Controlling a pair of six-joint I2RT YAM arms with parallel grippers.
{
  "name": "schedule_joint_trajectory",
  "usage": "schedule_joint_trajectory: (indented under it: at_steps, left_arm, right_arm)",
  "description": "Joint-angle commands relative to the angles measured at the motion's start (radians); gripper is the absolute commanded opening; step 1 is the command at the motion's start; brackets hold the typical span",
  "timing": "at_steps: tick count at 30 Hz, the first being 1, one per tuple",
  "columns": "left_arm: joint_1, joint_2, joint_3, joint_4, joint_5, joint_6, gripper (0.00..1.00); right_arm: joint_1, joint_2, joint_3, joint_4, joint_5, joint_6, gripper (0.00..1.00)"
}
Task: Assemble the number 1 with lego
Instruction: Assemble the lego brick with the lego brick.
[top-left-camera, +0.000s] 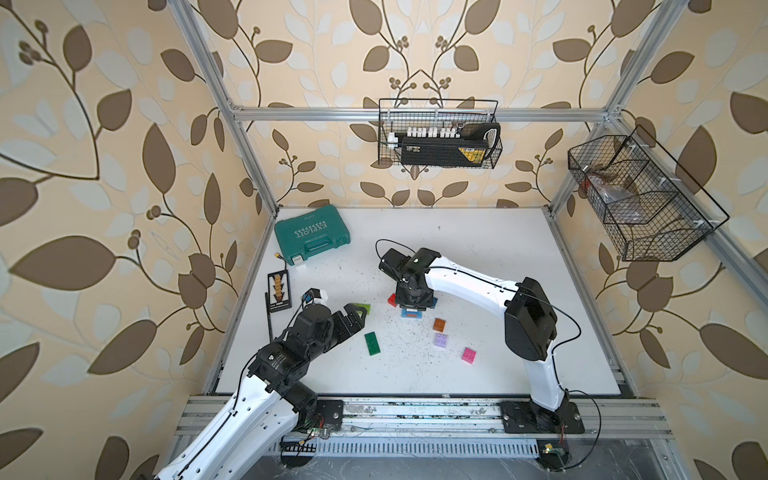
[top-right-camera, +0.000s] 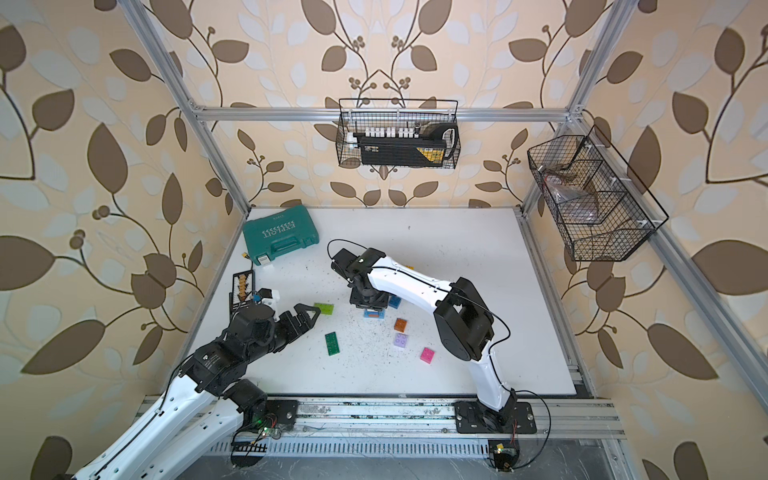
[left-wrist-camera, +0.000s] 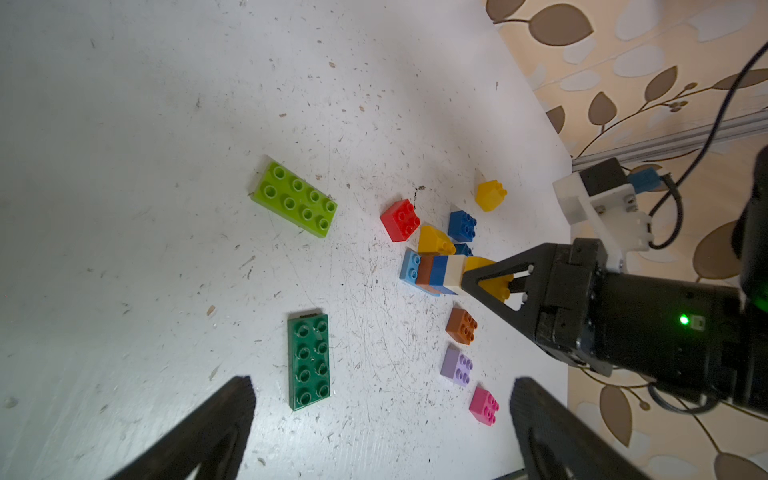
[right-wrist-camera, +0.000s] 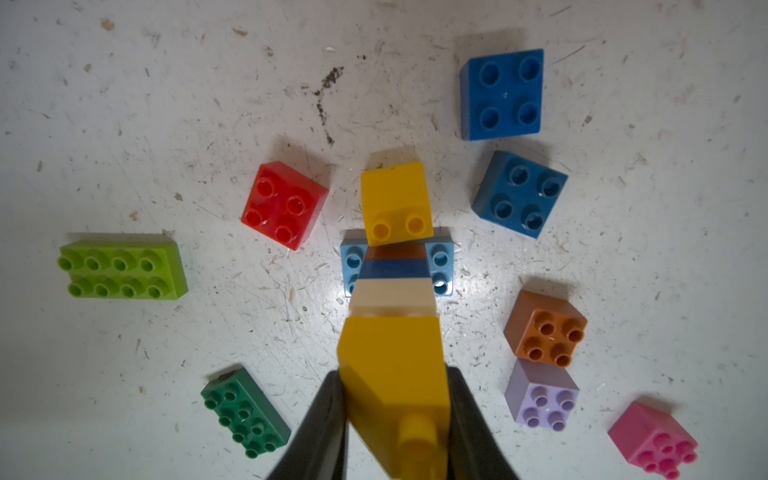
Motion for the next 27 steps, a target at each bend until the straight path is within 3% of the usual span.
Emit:
schedule_joint_trajectory:
  at_steps: [1, 27]
  left_arm:
    - [0.014, -0.018, -0.009, 0.02, -0.003, 0.013, 0.99]
    - [0.014, -0.084, -0.021, 0.004, -0.015, 0.013, 0.99]
  right_arm:
    - [-0.016, 0.096, -0.004, -0.074, -0.005, 0.002, 0.03]
    - [-0.102, 0.327, 0.186, -0.271, -0.087, -0.069, 0.03]
